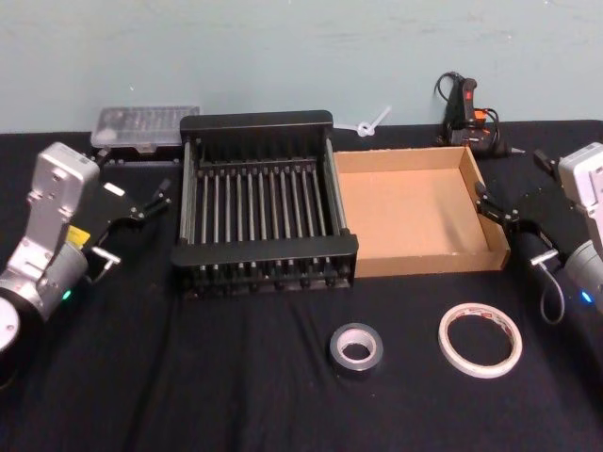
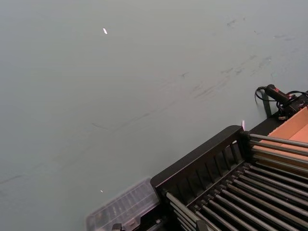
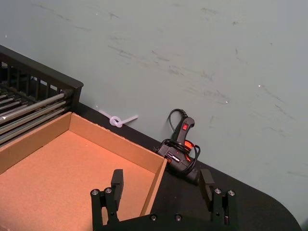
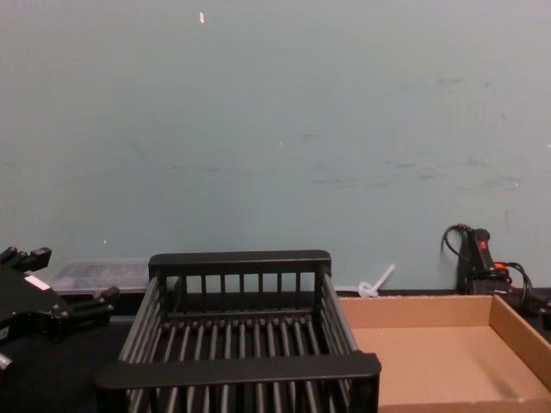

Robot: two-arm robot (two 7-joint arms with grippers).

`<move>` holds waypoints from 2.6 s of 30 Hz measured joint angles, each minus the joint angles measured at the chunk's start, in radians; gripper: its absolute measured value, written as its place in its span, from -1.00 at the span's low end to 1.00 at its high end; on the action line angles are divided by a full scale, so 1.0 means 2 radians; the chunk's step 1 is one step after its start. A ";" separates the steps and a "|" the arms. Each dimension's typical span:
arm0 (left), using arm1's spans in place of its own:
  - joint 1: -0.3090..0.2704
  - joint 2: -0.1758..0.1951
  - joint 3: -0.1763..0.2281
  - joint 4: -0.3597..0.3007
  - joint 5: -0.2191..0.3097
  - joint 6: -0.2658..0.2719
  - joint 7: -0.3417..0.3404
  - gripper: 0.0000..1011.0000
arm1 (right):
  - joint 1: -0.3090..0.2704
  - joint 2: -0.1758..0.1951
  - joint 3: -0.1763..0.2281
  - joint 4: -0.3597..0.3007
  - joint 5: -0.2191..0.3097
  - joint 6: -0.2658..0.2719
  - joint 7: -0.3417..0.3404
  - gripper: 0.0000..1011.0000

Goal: Pick up the white tape and place it into the black box , Pick up the silver tape and place it into the brown box.

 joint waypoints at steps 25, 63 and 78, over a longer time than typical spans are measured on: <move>0.000 0.000 0.000 0.000 0.000 0.000 0.000 0.98 | -0.061 0.028 0.048 -0.085 0.037 0.035 0.039 0.98; 0.000 0.000 0.000 0.000 0.000 0.000 0.000 0.98 | -0.183 0.077 0.101 -0.174 0.090 0.172 0.126 0.98; 0.000 0.000 0.000 0.000 0.000 0.000 0.000 0.98 | -0.172 0.049 0.101 -0.150 0.078 0.197 0.140 0.98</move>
